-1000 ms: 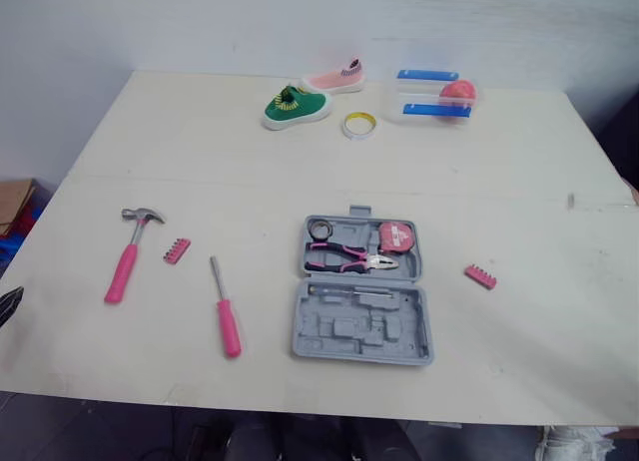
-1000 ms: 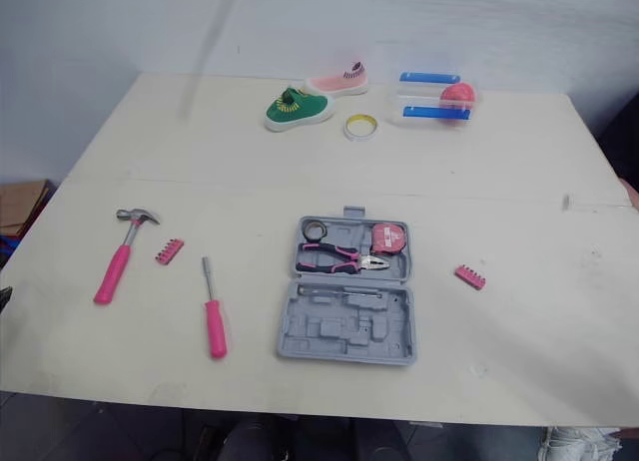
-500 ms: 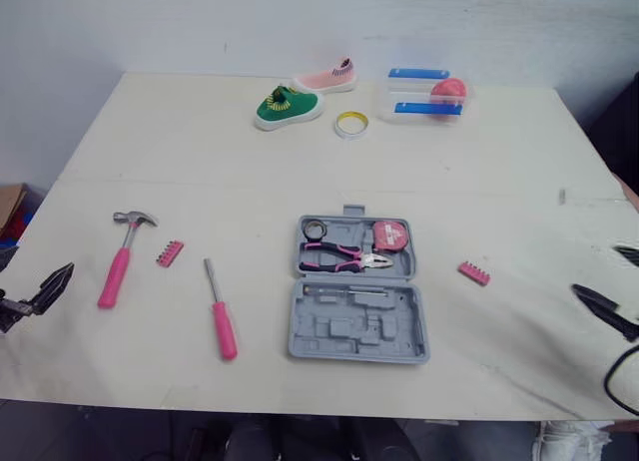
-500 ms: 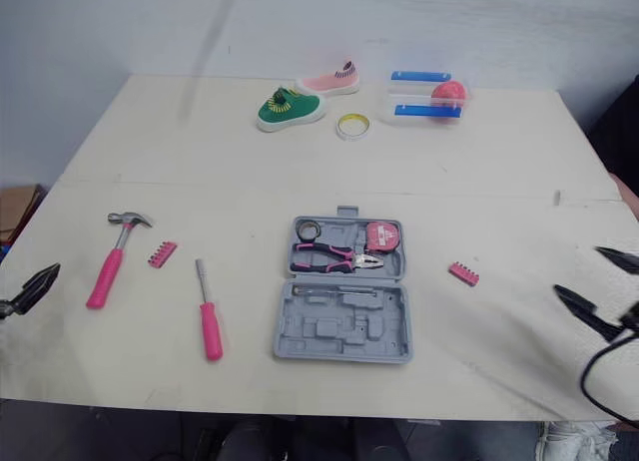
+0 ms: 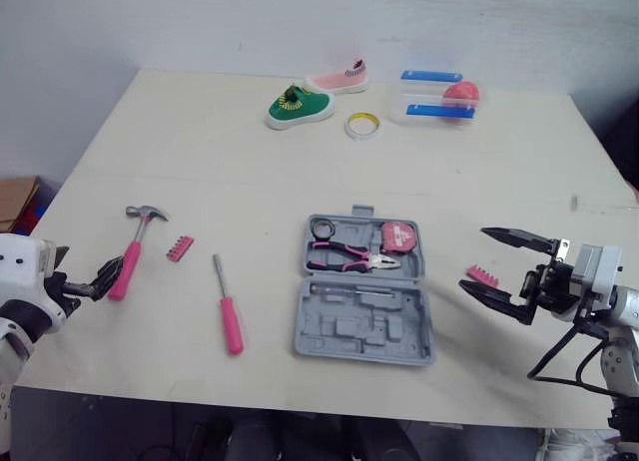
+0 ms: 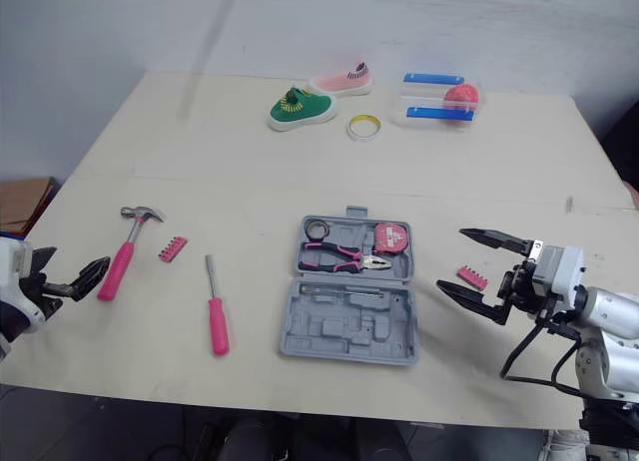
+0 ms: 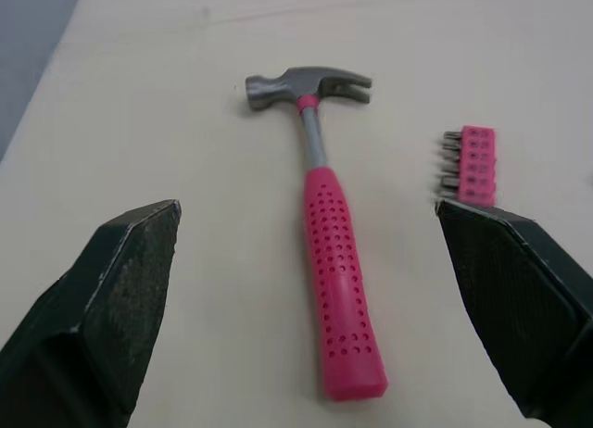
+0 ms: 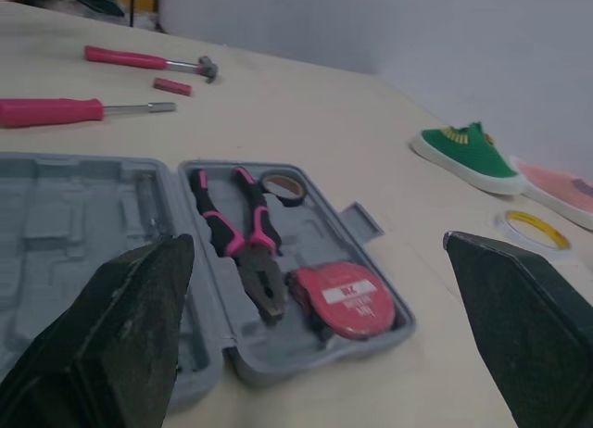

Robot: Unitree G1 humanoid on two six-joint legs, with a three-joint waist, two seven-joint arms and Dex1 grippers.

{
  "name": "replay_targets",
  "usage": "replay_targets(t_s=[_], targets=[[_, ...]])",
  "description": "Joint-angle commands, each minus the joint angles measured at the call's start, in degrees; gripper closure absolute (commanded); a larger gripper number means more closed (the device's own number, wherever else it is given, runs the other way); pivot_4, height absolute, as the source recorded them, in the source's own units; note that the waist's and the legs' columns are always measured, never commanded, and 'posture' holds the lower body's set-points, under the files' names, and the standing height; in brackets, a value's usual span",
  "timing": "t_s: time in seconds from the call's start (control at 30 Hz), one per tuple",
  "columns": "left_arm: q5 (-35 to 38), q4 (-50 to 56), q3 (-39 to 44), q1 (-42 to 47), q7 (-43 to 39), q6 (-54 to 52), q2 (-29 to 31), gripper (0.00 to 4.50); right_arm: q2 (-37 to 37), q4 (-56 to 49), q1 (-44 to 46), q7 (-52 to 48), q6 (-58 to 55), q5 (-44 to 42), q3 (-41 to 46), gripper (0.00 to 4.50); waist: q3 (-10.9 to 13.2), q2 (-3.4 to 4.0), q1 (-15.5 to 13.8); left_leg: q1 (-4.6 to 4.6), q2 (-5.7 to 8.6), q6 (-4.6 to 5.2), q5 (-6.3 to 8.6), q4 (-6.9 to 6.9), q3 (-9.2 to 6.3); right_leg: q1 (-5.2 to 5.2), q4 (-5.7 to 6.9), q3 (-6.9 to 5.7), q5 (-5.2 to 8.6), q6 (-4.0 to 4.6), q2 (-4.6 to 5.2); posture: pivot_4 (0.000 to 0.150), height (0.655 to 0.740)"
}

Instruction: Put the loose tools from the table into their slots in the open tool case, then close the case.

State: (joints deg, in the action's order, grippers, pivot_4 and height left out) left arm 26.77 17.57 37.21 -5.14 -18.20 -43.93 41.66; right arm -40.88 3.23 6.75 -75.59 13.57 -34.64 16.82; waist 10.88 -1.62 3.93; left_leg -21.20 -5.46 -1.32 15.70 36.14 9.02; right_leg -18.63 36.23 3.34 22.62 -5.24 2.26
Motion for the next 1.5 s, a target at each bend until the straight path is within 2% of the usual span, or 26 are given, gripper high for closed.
replay_targets(t_s=[0.03, 0.3, 0.53, 0.63, 0.83, 0.87, 1.0, 1.1, 1.2, 1.33, 1.5], targets=[[-1.83, -2.40, -3.03, 3.93, 2.83, -5.98, 2.14, 0.02, 1.94, -5.95, 1.35, 0.52, -1.32, -3.00, -1.16, 0.00, 0.00, 0.00, -0.33, 0.00, -0.01, -0.02, -0.01, 0.01, 0.00, 0.00, 0.00, 0.00, 0.00, 0.00, -0.02, 0.150, 0.7400], [-6.30, -15.63, -14.58, 15.56, -0.56, -4.70, 4.55, 0.02, 4.00, -10.22, 2.84, -0.96, -3.03, -2.43, -5.73, 0.00, 0.00, -0.01, -0.83, -0.01, 0.00, -0.09, -0.06, 0.05, 0.06, -0.10, 0.17, -0.02, 0.01, 0.03, -0.02, 0.150, 0.7400], [-6.65, -22.42, -18.48, 19.46, -4.01, -8.80, 4.52, 0.02, 3.89, -10.33, 2.63, 0.22, -2.62, -1.53, -5.52, 0.00, 0.00, -0.01, -0.89, -0.05, -0.01, -0.08, -0.08, 0.06, 0.30, -0.35, 0.35, -0.01, 0.02, 0.04, -0.04, 0.150, 0.7400], [-6.29, -23.41, -17.91, 19.83, -4.96, -9.28, 3.82, 0.87, 3.79, -10.67, 2.32, 1.01, -2.50, -1.00, -5.15, 0.00, 0.00, -0.01, -0.87, -0.04, 0.01, -0.07, -0.19, 0.08, 0.37, -0.44, 0.57, 0.01, 0.02, 0.04, -0.02, 0.150, 0.7400], [-6.29, -26.93, -16.61, 21.17, -6.27, -6.19, 1.48, 3.65, 3.73, -11.02, 1.25, 2.38, -1.89, 0.16, -4.88, 0.00, 0.00, 0.00, -0.79, -0.01, 0.07, -0.08, -0.43, 0.10, 0.50, -0.75, 1.09, 0.09, 0.02, 0.04, 0.03, 0.150, 0.7400], [-6.76, -27.56, -16.49, 21.21, -6.36, -5.33, 1.60, 3.93, 3.65, -11.05, 0.94, 2.35, -1.64, 0.33, -4.84, 0.00, 0.00, 0.00, -0.79, 0.00, 0.09, -0.08, -0.47, 0.10, 0.50, -0.80, 1.17, 0.10, 0.02, 0.04, 0.04, 0.150, 0.7400], [-6.94, -28.33, -12.16, 21.28, -6.73, 2.46, 2.11, 3.95, 2.86, -10.64, -0.37, 2.28, -0.81, 0.47, -3.51, 0.00, 0.00, -0.01, -0.75, 0.00, 0.13, -0.06, -0.58, 0.08, 0.45, -0.81, 1.25, 0.11, 0.01, 0.04, 0.09, 0.150, 0.7400], [-3.30, -22.86, -7.97, 21.88, -13.07, 16.49, 0.65, 3.95, 1.78, -9.72, -1.22, 1.86, -0.41, 0.32, -1.63, 0.00, 0.11, -0.21, -0.78, -0.11, 0.11, -0.06, -0.59, 0.06, 0.44, -0.90, 1.26, 0.10, 0.01, 0.05, 0.09, 0.150, 0.7400], [-1.41, -16.33, -9.51, 21.91, -20.01, 22.70, 1.09, 3.95, 0.63, -9.23, -1.90, 1.71, -0.25, 0.65, -0.32, 0.00, 0.20, -0.49, -0.90, -0.30, 0.09, -0.08, -0.60, 0.06, 0.35, -0.97, 1.18, 0.03, 0.01, 0.06, 0.08, 0.150, 0.7400], [1.84, -8.84, -16.11, 22.28, -30.28, 25.06, 1.89, 3.95, -0.46, -8.37, -3.03, 2.28, -0.28, 0.80, 1.72, 0.00, 0.19, -0.47, -1.18, -0.32, 0.14, -0.07, -0.55, 0.01, 0.38, -0.88, 0.91, 0.05, 0.00, 0.05, 0.11, 0.150, 0.7400], [4.32, -1.15, -32.25, 30.56, -39.10, 19.08, 0.55, 3.95, -0.32, -5.89, -6.45, 1.33, 0.80, 0.92, 4.13, 0.00, 0.20, -0.46, -1.86, -0.37, 0.16, -0.05, -0.55, 0.01, 0.49, -0.88, 0.72, 0.08, -0.02, 0.01, 0.01, 0.150, 0.7400]])
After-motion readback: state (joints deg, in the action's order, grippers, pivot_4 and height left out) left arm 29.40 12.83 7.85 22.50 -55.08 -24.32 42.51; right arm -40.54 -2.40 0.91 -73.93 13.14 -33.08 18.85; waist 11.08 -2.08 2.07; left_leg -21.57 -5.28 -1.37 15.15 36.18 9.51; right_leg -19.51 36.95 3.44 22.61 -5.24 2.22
